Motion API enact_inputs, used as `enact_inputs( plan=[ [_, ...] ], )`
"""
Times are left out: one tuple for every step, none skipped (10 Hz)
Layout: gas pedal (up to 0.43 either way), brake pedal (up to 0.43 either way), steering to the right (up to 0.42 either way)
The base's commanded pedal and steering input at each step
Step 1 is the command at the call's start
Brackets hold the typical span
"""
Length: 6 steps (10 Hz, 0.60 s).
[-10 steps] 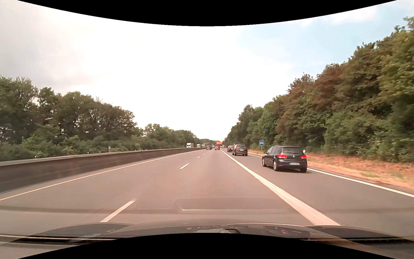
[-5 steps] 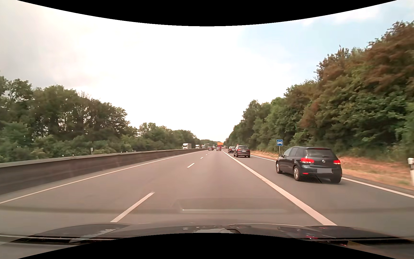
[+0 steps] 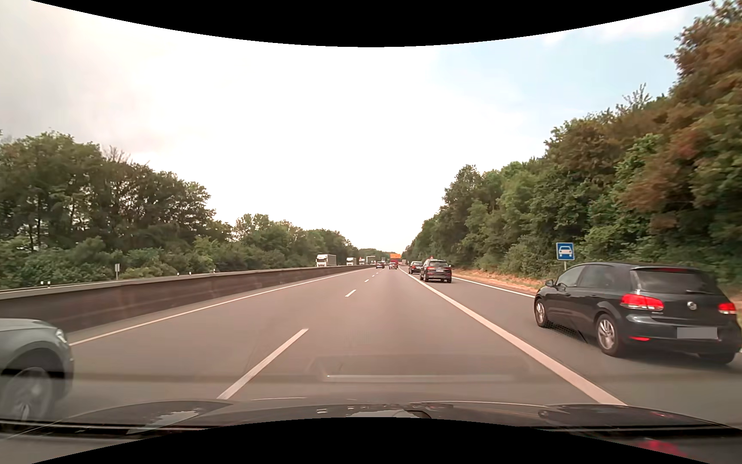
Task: Follow the waypoints while adhering to traffic rules and regulations
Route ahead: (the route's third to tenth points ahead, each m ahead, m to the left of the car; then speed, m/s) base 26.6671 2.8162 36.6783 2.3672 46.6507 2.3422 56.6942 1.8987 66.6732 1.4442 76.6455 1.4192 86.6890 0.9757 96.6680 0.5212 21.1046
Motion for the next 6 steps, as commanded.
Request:
enact_inputs(
  plan=[
    [0.189, 0.0, -0.002],
    [0.189, 0.0, -0.002],
    [0.189, 0.0, -0.002],
    [0.189, 0.0, -0.002],
    [0.189, 0.0, -0.002],
    [0.189, 0.0, -0.002]
  ],
)
